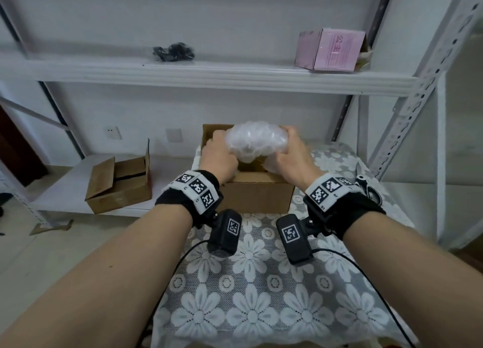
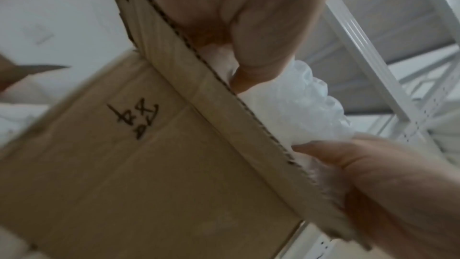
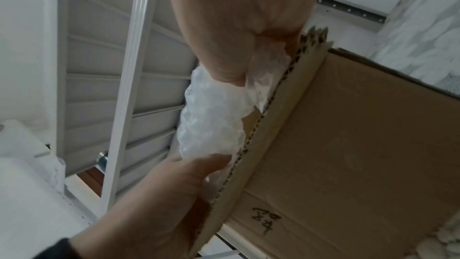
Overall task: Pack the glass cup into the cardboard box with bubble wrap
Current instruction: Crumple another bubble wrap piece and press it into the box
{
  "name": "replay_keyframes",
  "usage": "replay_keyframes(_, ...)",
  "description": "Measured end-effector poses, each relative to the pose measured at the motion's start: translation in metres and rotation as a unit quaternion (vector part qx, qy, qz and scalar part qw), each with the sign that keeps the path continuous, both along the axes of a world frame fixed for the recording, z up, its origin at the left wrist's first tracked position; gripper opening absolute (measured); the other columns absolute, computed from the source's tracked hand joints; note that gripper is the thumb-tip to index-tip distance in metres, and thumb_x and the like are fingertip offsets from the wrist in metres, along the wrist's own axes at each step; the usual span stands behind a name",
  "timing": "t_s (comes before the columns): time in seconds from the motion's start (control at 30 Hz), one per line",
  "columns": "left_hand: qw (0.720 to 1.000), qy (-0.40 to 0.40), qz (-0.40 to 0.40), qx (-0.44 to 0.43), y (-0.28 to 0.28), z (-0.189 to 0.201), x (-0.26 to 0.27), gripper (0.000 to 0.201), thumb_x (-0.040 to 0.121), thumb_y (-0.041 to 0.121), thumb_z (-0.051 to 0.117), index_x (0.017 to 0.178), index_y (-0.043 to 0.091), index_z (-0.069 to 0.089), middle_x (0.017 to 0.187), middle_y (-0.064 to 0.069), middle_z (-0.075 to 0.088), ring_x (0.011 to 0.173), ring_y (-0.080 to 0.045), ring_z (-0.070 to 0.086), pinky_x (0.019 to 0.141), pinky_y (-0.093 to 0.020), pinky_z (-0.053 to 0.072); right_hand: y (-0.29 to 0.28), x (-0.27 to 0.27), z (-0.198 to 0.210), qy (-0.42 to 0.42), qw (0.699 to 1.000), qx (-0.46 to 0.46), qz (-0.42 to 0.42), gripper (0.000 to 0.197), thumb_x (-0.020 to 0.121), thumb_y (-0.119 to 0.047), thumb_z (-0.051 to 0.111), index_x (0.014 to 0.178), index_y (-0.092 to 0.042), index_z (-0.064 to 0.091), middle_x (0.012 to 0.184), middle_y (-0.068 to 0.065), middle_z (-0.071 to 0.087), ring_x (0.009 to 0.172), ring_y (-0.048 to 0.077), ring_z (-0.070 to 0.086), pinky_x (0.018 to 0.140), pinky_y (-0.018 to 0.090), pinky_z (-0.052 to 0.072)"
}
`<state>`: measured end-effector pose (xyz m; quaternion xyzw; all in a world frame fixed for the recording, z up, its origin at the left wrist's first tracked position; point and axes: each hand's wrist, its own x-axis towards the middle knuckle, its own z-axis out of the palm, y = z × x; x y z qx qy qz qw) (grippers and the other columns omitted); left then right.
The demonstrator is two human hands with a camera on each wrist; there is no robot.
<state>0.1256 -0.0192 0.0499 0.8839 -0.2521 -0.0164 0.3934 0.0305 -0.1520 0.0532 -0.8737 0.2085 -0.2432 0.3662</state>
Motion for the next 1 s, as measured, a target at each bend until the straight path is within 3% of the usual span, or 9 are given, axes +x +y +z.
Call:
replay_keyframes(0.1,0.984,-0.144,0.035,0.103,0.011,-0.008,0.002,0.062,0.079,0.007,0.060,0.137,0.014,0.038,0.129,-0.013,0.048,0.122,-0.032,0.042,0.102,-0.042,0.038,-0.002,0.009,-0.009,0.042,0.998,-0.056,-0.004,0.050,0.085,0.004,0.052,0.130,-0.012,0.036,0.102,0.004,0.056,0.090,0.024,0.061,0.079,0.042,0.055)
replay_keyframes(0.2,0.955,-0.257,0.034,0.141,0.017,-0.012,-0.001,0.071,0.080,0.005,0.063,0.143,0.015,0.032,0.129,-0.012,0.046,0.116,-0.028,0.044,0.093,-0.037,0.042,-0.004,0.017,-0.016,0.059,0.989,-0.131,-0.011,0.044,0.085,0.005,0.049,0.125,-0.011,0.039,0.106,0.012,0.059,0.095,0.030,0.060,0.081,0.046,0.053)
replay_keyframes(0.3,0.967,-0.221,-0.001,0.127,0.017,-0.010,-0.003,0.077,0.081,-0.005,0.057,0.147,0.022,0.027,0.125,-0.013,0.039,0.103,-0.028,0.051,0.081,-0.037,0.048,-0.009,0.020,-0.025,0.086,0.967,-0.238,-0.034,0.044,0.084,-0.002,0.056,0.125,-0.010,0.042,0.112,0.014,0.054,0.103,0.032,0.050,0.085,0.041,0.046)
replay_keyframes(0.43,0.963,-0.223,-0.045,0.145,0.016,-0.003,-0.004,0.070,0.086,-0.005,0.051,0.145,0.025,0.031,0.132,-0.015,0.037,0.109,-0.031,0.052,0.088,-0.040,0.050,-0.015,0.019,-0.029,0.104,0.911,-0.387,-0.100,0.035,0.085,-0.016,0.061,0.118,-0.014,0.052,0.110,0.012,0.048,0.100,0.029,0.044,0.079,0.035,0.037)
replay_keyframes(0.57,0.980,-0.111,-0.067,0.152,0.015,0.002,0.000,0.067,0.088,0.000,0.050,0.146,0.028,0.031,0.129,-0.014,0.040,0.114,-0.032,0.050,0.097,-0.036,0.043,-0.010,0.017,-0.023,0.107,0.919,-0.374,-0.070,0.040,0.085,-0.008,0.062,0.122,-0.011,0.047,0.108,0.013,0.044,0.090,0.028,0.048,0.065,0.032,0.040)
replay_keyframes(0.67,0.982,-0.090,-0.073,0.152,0.015,0.004,0.005,0.063,0.090,0.014,0.059,0.145,0.027,0.032,0.123,-0.015,0.045,0.110,-0.033,0.051,0.095,-0.037,0.042,-0.002,0.011,-0.017,0.095,0.932,-0.346,-0.040,0.056,0.083,-0.006,0.064,0.132,-0.013,0.036,0.110,0.015,0.046,0.087,0.030,0.053,0.065,0.036,0.044)
replay_keyframes(0.8,0.978,-0.100,-0.060,0.173,0.013,0.001,0.008,0.063,0.087,0.000,0.054,0.142,0.024,0.036,0.117,-0.017,0.051,0.108,-0.037,0.053,0.092,-0.040,0.044,0.000,0.006,-0.009,0.116,0.929,-0.350,-0.015,0.053,0.085,-0.003,0.060,0.131,-0.011,0.035,0.102,0.014,0.054,0.075,0.029,0.055,0.060,0.036,0.043)
replay_keyframes(0.9,0.977,-0.065,-0.070,0.192,0.007,0.002,0.006,0.073,0.087,0.007,0.059,0.147,0.031,0.025,0.132,-0.018,0.041,0.116,-0.037,0.051,0.094,-0.039,0.045,-0.001,0.005,-0.008,0.147,0.921,-0.361,0.002,0.038,0.089,-0.004,0.053,0.123,-0.010,0.039,0.096,0.011,0.057,0.068,0.025,0.047,0.059,0.032,0.033)
replay_keyframes(1.0,0.974,-0.041,-0.088,0.206,-0.005,0.002,0.004,0.074,0.088,0.029,0.063,0.147,0.038,0.021,0.148,-0.013,0.026,0.128,-0.035,0.042,0.105,-0.044,0.039,-0.003,0.009,-0.005,0.162,0.924,-0.345,0.019,0.024,0.092,-0.003,0.046,0.115,-0.009,0.043,0.100,0.011,0.058,0.080,0.029,0.056,0.063,0.032,0.033)
